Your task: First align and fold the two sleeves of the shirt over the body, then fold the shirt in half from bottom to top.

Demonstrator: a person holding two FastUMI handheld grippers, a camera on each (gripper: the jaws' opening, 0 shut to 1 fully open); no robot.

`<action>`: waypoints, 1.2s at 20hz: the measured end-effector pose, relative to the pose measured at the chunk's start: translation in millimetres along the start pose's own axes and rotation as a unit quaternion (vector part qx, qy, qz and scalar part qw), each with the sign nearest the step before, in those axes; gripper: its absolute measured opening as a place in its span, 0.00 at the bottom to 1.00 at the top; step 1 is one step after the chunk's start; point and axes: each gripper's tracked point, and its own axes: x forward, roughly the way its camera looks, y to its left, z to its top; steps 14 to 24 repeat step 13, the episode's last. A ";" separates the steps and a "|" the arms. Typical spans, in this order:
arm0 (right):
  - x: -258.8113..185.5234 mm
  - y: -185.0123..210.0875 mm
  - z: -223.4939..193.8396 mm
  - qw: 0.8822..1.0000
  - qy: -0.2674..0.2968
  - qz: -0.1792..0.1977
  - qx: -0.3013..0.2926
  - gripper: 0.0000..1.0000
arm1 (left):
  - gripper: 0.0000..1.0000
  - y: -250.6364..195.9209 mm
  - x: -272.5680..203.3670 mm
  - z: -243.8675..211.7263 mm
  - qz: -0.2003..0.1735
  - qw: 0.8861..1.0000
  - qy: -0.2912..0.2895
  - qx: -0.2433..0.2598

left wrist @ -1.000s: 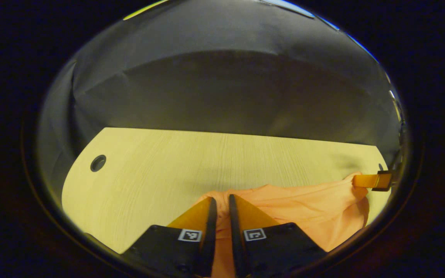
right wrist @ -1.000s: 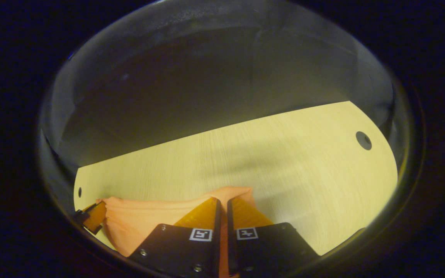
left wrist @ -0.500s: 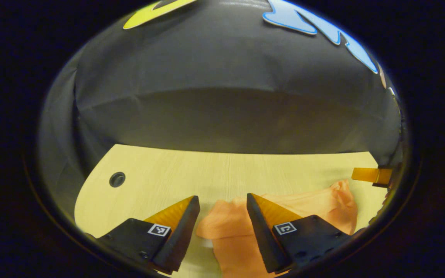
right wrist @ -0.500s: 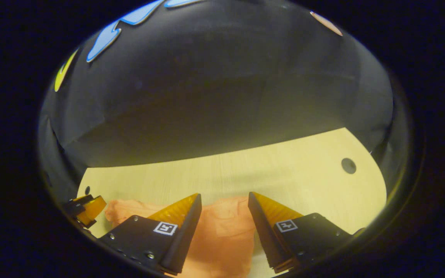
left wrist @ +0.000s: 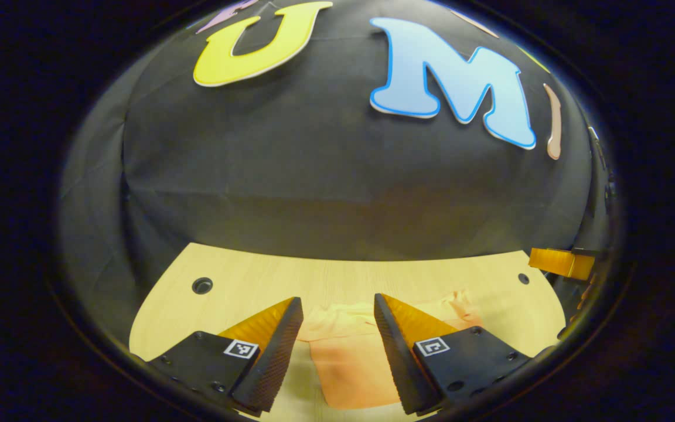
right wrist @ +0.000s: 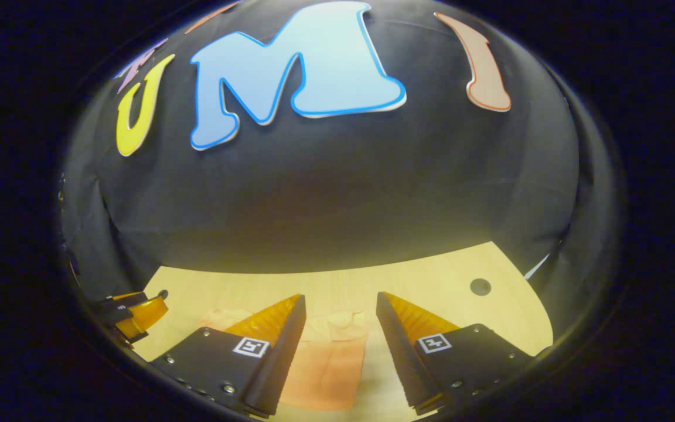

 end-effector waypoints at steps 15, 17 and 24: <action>-191.8 9.1 5.2 0.996 -0.088 0.020 -0.012 0.70 | 0.82 -28.0 -216.0 35.3 -0.017 0.996 -0.090 0.025; -191.8 9.1 5.2 0.996 -0.088 0.020 -0.012 0.70 | 0.82 -28.0 -216.0 35.3 -0.017 0.996 -0.090 0.025; -191.8 9.1 5.2 0.996 -0.088 0.020 -0.012 0.70 | 0.82 -28.0 -216.0 35.3 -0.017 0.996 -0.090 0.025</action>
